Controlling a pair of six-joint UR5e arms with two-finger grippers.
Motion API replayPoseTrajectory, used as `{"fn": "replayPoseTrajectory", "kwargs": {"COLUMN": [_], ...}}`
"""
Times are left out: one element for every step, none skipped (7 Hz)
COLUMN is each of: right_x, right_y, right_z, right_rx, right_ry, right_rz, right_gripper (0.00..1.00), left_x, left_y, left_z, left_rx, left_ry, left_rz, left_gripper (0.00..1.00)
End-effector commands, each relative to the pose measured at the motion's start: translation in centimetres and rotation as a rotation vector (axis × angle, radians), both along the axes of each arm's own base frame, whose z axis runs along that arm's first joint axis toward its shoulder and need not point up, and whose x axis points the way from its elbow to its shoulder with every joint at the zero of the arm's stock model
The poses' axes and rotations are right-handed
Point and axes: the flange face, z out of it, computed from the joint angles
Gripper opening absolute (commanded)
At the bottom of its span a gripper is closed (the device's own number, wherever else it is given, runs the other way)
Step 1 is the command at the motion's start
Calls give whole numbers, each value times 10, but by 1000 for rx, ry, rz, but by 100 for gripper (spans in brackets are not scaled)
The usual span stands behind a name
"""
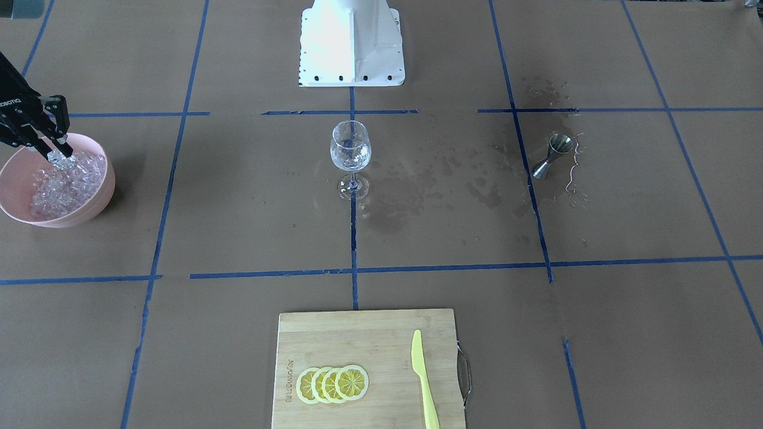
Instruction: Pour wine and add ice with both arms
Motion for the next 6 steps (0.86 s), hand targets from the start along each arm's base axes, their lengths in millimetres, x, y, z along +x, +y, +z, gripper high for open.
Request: {"fn": "replayPoseTrajectory", "kwargs": {"right_x": [1,-2,-5,-15,-24,-34], "right_y": [-3,-7,-10,-23,-37,-45], "right_z": [-8,-16,-23,-51,-95,-130], "right_rx": [10,25,34,23,-13,-18], "right_ry": [-4,-15,-25,-19,9,12], "right_rz": [10,12,14,17,19,12], "right_gripper": [0,0,0,0,0,0], "left_x": [0,1,0,0,0,0], "left_y": [0,0,0,0,0,0], "left_z": [0,0,0,0,0,0], "left_rx": [-1,-1,-1,-1,-1,-1], "left_ry": [0,0,0,0,0,0], "left_rz": [0,1,0,0,0,0], "left_gripper": [100,100,100,100,100,100]}}
